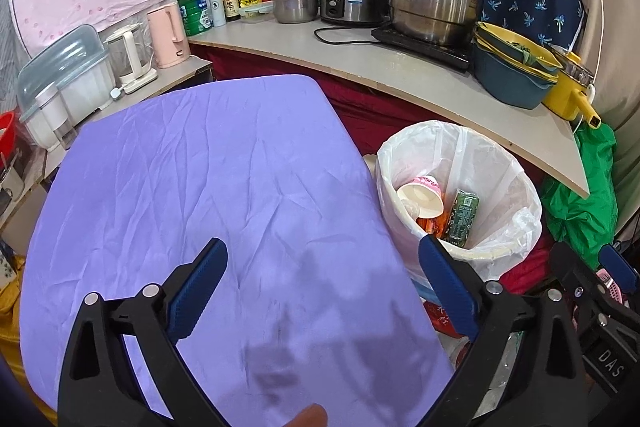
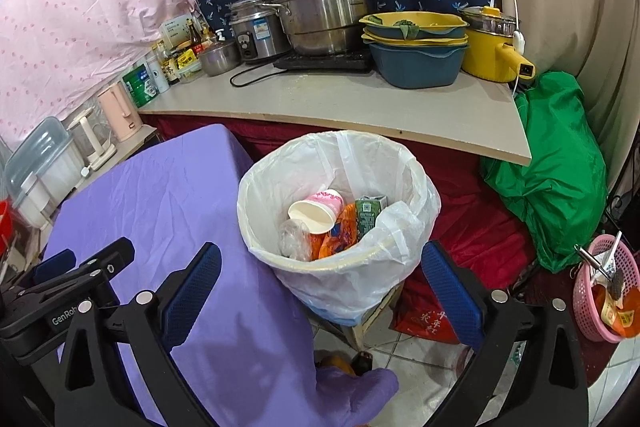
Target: Collect trash
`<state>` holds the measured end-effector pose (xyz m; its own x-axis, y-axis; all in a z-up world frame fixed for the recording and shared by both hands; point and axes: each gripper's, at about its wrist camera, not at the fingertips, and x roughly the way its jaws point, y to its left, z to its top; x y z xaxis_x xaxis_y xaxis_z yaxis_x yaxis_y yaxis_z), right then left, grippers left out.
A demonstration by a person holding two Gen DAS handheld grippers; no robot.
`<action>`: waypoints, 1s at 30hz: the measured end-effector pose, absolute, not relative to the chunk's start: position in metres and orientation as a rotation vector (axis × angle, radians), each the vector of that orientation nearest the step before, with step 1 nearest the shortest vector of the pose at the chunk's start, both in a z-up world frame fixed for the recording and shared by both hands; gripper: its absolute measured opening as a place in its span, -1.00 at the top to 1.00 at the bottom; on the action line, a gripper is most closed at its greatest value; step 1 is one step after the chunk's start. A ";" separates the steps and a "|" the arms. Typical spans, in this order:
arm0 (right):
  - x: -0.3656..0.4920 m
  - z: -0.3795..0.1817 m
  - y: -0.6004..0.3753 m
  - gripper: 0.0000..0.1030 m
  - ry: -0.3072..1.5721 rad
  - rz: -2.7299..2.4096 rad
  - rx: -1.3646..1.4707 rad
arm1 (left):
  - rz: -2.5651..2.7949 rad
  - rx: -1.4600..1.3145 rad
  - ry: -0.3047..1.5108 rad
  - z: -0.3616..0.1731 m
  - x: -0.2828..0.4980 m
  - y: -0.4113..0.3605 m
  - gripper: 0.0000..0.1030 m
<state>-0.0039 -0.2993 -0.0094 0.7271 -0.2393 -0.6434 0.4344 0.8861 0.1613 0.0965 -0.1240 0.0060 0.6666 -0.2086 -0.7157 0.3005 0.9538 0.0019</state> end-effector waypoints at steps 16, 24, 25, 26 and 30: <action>-0.020 -0.015 -0.288 -0.88 0.674 -0.407 0.252 | -0.296 0.130 0.809 -0.006 0.085 -0.119 -0.79; -0.021 -0.015 -0.287 -0.88 0.675 -0.405 0.253 | -0.296 0.124 0.806 -0.006 0.081 -0.118 -0.79; -0.021 -0.015 -0.287 -0.88 0.676 -0.403 0.253 | -0.297 0.121 0.806 -0.005 0.080 -0.118 -0.79; -0.021 -0.015 -0.287 -0.88 0.676 -0.403 0.252 | -0.297 0.119 0.807 -0.005 0.079 -0.118 -0.79; -0.022 -0.016 -0.286 -0.88 0.677 -0.406 0.245 | -0.299 0.123 0.804 -0.004 0.078 -0.119 -0.79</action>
